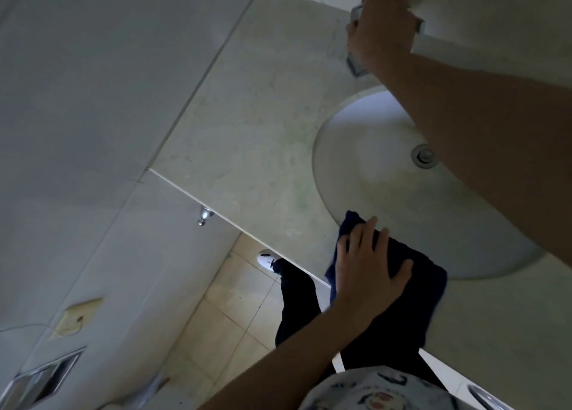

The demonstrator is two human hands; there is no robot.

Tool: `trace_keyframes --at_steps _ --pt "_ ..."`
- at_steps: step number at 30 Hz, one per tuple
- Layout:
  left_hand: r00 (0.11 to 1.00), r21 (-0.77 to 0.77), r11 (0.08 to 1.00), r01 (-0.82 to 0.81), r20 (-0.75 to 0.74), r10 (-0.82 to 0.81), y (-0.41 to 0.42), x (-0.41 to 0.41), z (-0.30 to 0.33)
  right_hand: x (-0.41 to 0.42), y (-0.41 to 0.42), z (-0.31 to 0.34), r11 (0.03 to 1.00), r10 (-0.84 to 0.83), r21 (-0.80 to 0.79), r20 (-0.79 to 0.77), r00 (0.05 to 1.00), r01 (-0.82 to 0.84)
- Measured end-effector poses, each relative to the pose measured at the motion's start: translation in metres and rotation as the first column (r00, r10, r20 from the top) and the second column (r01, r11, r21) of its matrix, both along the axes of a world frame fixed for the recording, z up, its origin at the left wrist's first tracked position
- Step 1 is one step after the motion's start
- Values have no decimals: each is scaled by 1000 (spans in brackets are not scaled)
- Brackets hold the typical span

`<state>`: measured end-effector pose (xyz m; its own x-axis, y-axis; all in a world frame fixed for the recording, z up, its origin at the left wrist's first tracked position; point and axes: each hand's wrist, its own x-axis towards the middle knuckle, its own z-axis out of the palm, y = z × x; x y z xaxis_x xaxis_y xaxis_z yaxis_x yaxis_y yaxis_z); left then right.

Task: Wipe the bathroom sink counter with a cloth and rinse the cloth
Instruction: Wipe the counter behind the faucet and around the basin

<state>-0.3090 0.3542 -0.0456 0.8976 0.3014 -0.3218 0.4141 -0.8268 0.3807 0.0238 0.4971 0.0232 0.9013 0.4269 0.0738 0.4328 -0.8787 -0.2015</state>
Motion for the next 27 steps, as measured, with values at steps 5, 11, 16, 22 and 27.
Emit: trace_keyframes --at_steps 5,11,16,22,27 --pt "852 15 927 374 -400 -337 64 71 14 1 2 0 1000 13 -7 -14 1000 -13" --pt "686 -412 851 326 -517 -513 73 113 20 0 2 5 1000 -10 -16 -23 1000 9" --pt "761 -593 712 378 -240 -603 85 106 38 -1 -1 7 1000 11 -3 -36 999 -11" --pt "902 -542 788 292 -117 -415 174 93 92 -1 -4 8 999 32 27 -46 998 -31" --pt "936 -334 886 322 -30 -351 263 132 149 -2 -4 12 1000 17 4 -69 997 -17"
